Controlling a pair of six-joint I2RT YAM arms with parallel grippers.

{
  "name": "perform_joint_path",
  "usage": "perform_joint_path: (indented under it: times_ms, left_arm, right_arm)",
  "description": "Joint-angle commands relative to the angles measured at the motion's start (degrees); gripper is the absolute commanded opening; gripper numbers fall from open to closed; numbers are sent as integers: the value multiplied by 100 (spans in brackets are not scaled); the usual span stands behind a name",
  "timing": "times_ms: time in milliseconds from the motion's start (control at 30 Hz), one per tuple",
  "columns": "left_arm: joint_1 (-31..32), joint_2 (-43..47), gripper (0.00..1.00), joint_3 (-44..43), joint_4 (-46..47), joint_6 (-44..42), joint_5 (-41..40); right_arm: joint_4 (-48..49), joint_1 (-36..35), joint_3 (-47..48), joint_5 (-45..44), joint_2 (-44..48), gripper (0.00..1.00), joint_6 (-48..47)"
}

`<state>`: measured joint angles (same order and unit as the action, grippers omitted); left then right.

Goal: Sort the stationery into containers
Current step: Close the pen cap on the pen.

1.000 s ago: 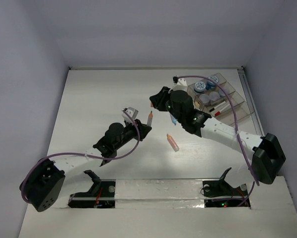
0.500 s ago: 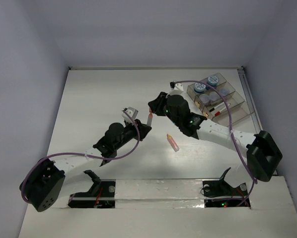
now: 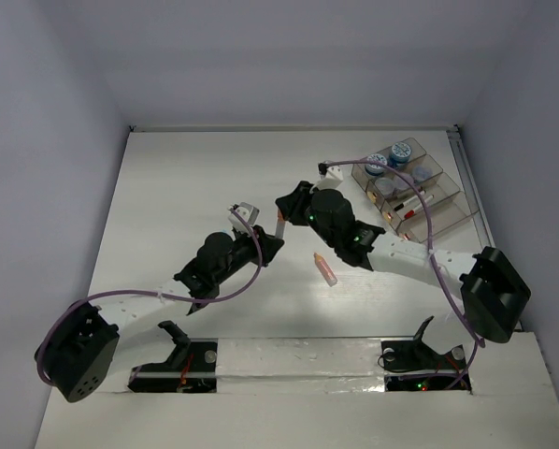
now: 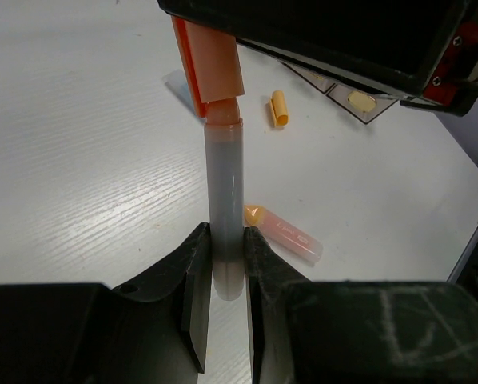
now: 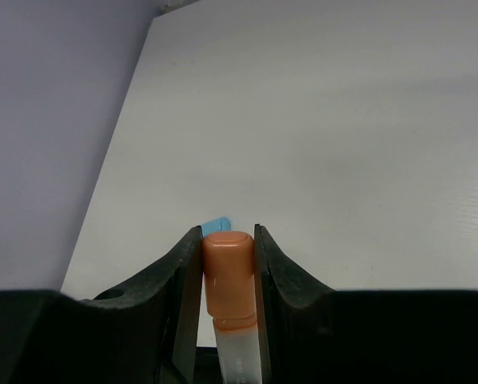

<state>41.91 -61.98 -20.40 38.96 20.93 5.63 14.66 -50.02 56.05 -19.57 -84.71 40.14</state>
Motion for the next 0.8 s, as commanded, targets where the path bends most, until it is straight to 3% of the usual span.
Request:
perform_joint_path:
  times_ms: [0,333,767]
  left_arm:
    - [1,212,0,-192,393,43,-80]
    - [1,423,0,-122,376,113,-193]
    - [1,599,0,-104,288,43,-281]
  right_arm:
    - [529,-184,-199,-143,51,3,99]
    - [1267,-614,-718,-767,156,3,29]
    - [1075,-1133,-894,-864,-116,0,90]
